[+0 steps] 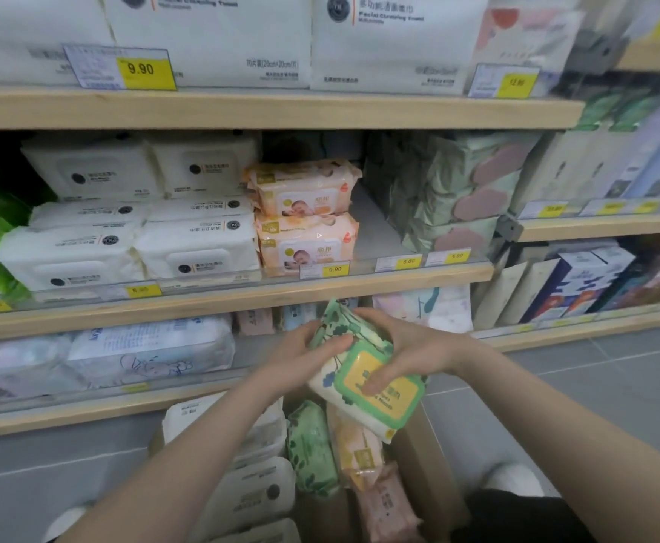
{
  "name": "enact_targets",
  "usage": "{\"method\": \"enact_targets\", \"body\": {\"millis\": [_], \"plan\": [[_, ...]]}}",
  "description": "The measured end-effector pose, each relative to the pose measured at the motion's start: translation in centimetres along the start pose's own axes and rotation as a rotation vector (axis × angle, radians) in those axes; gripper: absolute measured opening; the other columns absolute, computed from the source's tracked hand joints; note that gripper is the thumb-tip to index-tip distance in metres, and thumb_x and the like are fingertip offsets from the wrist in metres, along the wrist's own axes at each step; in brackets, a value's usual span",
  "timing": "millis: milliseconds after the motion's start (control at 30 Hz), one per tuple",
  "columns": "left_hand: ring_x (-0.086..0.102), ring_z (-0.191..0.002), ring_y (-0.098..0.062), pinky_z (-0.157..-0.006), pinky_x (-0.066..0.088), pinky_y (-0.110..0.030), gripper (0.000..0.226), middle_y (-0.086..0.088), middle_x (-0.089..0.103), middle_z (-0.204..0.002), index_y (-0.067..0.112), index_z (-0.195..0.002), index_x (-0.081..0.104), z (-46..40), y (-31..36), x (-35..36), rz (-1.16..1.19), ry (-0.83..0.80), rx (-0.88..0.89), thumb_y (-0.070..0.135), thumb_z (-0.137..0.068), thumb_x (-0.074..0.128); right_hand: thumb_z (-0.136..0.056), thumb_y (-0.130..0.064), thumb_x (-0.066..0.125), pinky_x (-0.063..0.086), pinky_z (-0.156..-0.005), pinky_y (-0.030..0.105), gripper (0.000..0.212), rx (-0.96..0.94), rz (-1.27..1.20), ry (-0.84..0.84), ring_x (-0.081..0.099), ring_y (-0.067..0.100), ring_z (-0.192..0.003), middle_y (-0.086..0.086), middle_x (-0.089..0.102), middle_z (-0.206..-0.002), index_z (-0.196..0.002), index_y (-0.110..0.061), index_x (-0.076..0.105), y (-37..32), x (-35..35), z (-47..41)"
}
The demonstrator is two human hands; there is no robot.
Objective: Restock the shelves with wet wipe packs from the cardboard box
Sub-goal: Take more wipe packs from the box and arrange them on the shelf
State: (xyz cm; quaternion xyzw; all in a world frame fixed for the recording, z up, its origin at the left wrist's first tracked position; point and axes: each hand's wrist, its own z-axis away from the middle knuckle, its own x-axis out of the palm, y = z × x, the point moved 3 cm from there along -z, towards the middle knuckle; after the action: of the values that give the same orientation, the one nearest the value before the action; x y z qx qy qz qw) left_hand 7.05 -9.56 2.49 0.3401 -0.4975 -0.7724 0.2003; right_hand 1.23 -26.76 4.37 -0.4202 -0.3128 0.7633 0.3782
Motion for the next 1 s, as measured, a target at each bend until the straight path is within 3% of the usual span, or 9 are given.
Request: {"method": "enact_targets", "body": {"millis": [67,133,267,333,467,633,767,867,1000], "plan": [[0.057,-0.109,-0.004,-0.095,0.045,-0.026,0.066,0.015,0.058,-0.124,0.039,-0.118,0.05,-0.5,1.8,-0.2,-0.12,-0.016,0.112,0.074,-0.063,0.059,-0.061,-0.01,0.088,0.054,-0.089,0.034,0.105,-0.064,0.048,0.083,0.067,0.011,-0.099,-0.004,0.064,-0.115,-0.141,-0.036,0.024,-0.3,-1.3,0.6],[0.046,-0.122,-0.005,-0.1,0.038,-0.026,0.067,0.016,0.048,-0.132,0.034,-0.132,0.044,-2.1,3.6,-1.2,-0.259,0.018,0.231,0.069,-0.076,0.054,-0.057,-0.018,0.09,0.051,-0.091,0.03,0.106,-0.107,0.221,0.223,0.062,0.011,-0.103,-0.005,0.058,-0.12,-0.138,-0.039,0.024,-0.7,-3.8,1.1],[0.023,-0.14,-0.017,-0.115,0.021,-0.039,0.058,0.002,0.029,-0.153,0.027,-0.145,0.031,-8.1,6.6,-4.1,-0.688,0.231,0.351,0.054,-0.094,0.036,-0.055,-0.044,0.085,0.04,-0.096,0.038,0.113,-0.041,0.797,0.52,0.047,0.024,-0.112,-0.002,0.046,-0.118,-0.144,-0.04,0.015,-1.6,-10.1,1.2],[0.012,-0.143,-0.019,-0.116,0.012,-0.048,0.058,0.002,0.017,-0.157,0.031,-0.147,0.023,-11.5,7.6,-4.4,-0.928,0.245,0.343,0.051,-0.095,0.036,-0.06,-0.05,0.079,0.033,-0.097,0.039,0.109,-0.009,1.038,0.634,0.043,0.028,-0.113,0.001,0.044,-0.117,-0.145,-0.041,0.011,-2.5,-12.7,0.7],[-0.006,-0.145,-0.025,-0.11,0.002,-0.067,0.069,0.004,-0.008,-0.159,0.041,-0.147,0.005,-16.7,7.3,-4.4,-1.216,0.195,0.277,0.063,-0.089,0.034,-0.068,-0.049,0.072,0.028,-0.102,0.039,0.101,-0.061,1.232,0.788,0.041,0.031,-0.119,0.008,0.043,-0.127,-0.148,-0.038,0.012,-4.6,-15.8,-2.5],[0.0,-0.145,-0.027,-0.106,0.003,-0.072,0.068,0.004,0.001,-0.159,0.04,-0.145,0.012,-17.6,4.6,-4.4,-1.336,0.381,0.367,0.067,-0.086,0.032,-0.074,-0.042,0.07,0.025,-0.108,0.042,0.094,-0.06,1.412,0.862,0.04,0.033,-0.122,0.011,0.044,-0.131,-0.148,-0.035,0.013,-5.5,-15.9,-9.3],[0.007,-0.143,-0.027,-0.106,0.007,-0.07,0.065,0.002,0.009,-0.157,0.039,-0.143,0.019,-17.8,4.3,-4.6,-1.308,0.419,0.445,0.063,-0.085,0.036,-0.072,-0.034,0.074,0.018,-0.114,0.041,0.095,-0.12,1.403,0.747,0.039,0.033,-0.126,0.013,0.044,-0.132,-0.148,-0.032,0.017,-5.1,-17.6,-12.9],[0.009,-0.143,-0.028,-0.106,0.008,-0.069,0.073,0.003,0.009,-0.157,0.037,-0.145,0.014,-18.0,3.9,-4.7,-1.288,0.43,0.477,0.063,-0.081,0.037,-0.065,-0.026,0.082,0.032,-0.109,0.035,0.105,-0.132,1.128,0.493,0.041,0.031,-0.128,0.014,0.043,-0.14,-0.149,-0.029,0.019,-3.2,-18.8,-14.9],[0.009,-0.143,-0.027,-0.106,0.009,-0.069,0.083,0.004,0.009,-0.158,0.036,-0.147,0.0,-18.1,3.9,-4.7,-1.275,0.444,0.467,0.064,-0.078,0.039,-0.07,-0.019,0.079,0.035,-0.108,0.037,0.1,-0.072,0.93,0.383,0.039,0.028,-0.131,0.012,0.038,-0.145,-0.15,-0.026,0.02,-2.0,-19.3,-15.7]]}}
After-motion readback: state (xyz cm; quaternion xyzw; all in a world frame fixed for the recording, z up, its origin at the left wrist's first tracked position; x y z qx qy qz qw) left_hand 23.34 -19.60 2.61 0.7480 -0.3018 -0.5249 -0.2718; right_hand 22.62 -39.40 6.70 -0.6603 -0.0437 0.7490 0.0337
